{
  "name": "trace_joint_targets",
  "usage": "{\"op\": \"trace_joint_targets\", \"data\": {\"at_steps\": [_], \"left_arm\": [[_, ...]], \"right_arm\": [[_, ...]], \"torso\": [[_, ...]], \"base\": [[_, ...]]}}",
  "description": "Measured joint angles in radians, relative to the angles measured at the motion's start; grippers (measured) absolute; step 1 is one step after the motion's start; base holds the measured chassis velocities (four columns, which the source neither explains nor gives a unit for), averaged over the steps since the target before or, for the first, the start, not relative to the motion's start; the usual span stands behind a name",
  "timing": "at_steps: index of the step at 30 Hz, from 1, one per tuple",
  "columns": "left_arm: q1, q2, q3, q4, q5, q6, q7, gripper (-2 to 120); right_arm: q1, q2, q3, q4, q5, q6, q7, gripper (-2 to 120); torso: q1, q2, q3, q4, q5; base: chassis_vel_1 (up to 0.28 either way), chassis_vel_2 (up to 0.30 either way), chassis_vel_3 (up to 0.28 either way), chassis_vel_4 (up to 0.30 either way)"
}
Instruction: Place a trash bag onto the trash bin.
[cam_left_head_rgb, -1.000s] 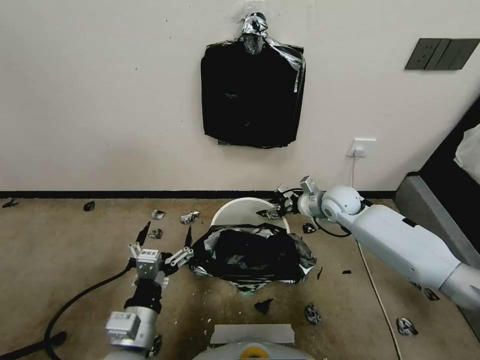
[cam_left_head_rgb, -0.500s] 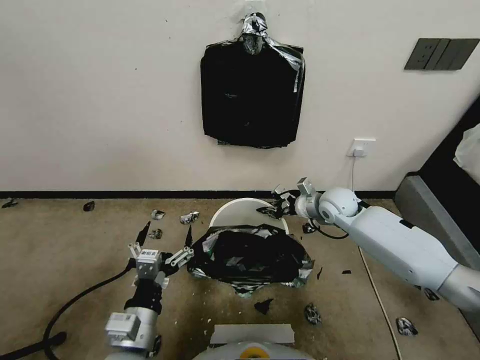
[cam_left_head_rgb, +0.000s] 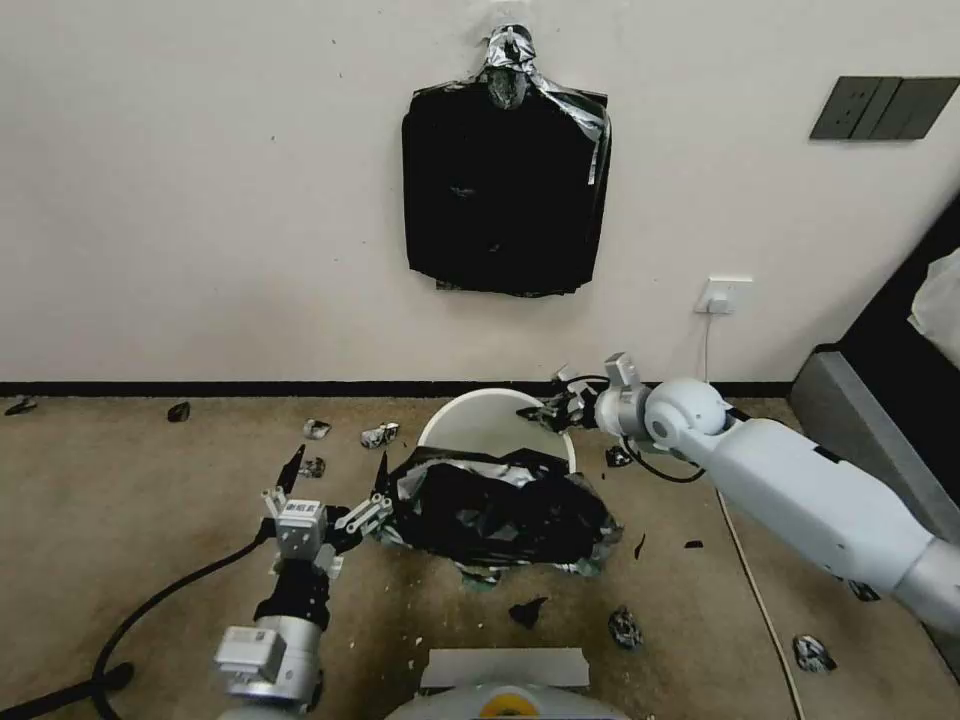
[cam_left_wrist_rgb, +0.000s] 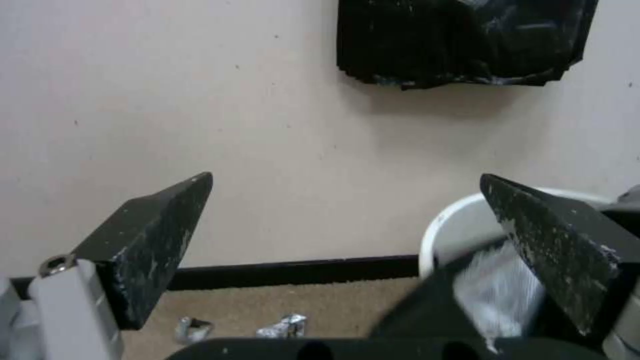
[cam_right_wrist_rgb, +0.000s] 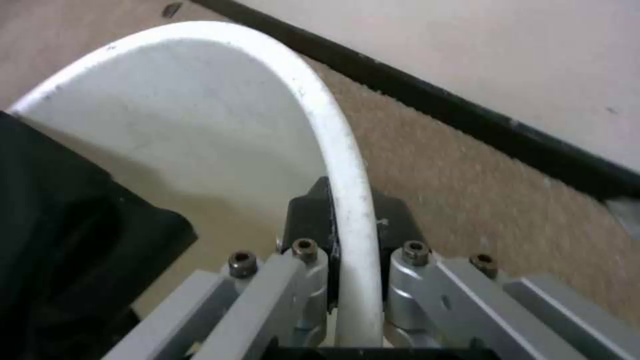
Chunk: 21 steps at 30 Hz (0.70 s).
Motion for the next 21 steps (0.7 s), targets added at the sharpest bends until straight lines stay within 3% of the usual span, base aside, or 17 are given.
{"op": "trace_joint_targets", "data": {"at_steps": [2, 3, 5, 6, 8, 14, 16, 21], "left_arm": [[-0.01, -0.005, 0.012, 0.007, -0.008, 0.004, -0.002, 100], [-0.01, -0.005, 0.012, 0.007, -0.008, 0.004, -0.002, 100], [-0.02, -0.006, 0.023, 0.012, -0.009, 0.006, -0.004, 100], [-0.02, -0.006, 0.023, 0.012, -0.009, 0.006, -0.004, 100], [-0.029, -0.006, 0.035, 0.014, -0.01, 0.007, -0.007, 100], [-0.04, -0.007, 0.051, 0.024, -0.01, 0.009, -0.015, 100], [-0.048, -0.013, 0.06, 0.03, -0.01, 0.009, -0.02, 100], [-0.05, -0.017, 0.071, 0.032, -0.01, 0.01, -0.021, 100]], "right_arm": [[-0.042, -0.038, 0.045, 0.096, 0.122, -0.022, 0.145, 6], [-0.042, -0.038, 0.045, 0.096, 0.122, -0.022, 0.145, 6], [-0.1, -0.049, 0.11, 0.176, 0.28, -0.034, 0.289, 6], [-0.1, -0.049, 0.11, 0.176, 0.28, -0.034, 0.289, 6], [-0.217, -0.059, 0.213, 0.284, 0.371, -0.031, 0.425, 6], [-0.338, -0.047, 0.305, 0.374, 0.381, 0.015, 0.589, 6], [-0.422, -0.015, 0.363, 0.433, 0.368, 0.051, 0.713, 6], [-0.556, 0.043, 0.44, 0.508, 0.315, 0.085, 0.848, 6]], "torso": [[0.0, 0.0, 0.0, 0.0, 0.0], [0.0, 0.0, 0.0, 0.0, 0.0], [0.0, 0.0, 0.0, 0.0001, 0.0], [0.0, 0.0, 0.0, 0.0001, 0.0], [0.0, 0.0, 0.0, 0.0001, 0.0001], [0.0, 0.0, 0.0, -0.0001, -0.0002], [0.0, 0.0, 0.0, 0.0002, -0.0001], [0.0, 0.0, 0.0, 0.0, 0.0001]], "base": [[0.0, 0.0, 0.0, 0.0], [0.0, 0.0, 0.0, 0.0], [0.0, 0.0, 0.0, 0.0], [0.0, 0.0, 0.0, 0.0], [0.0, 0.0, 0.0, 0.0], [0.0, 0.0, 0.0, 0.0], [0.0, 0.0, 0.0, 0.0], [0.0, 0.0, 0.0, 0.0]]}}
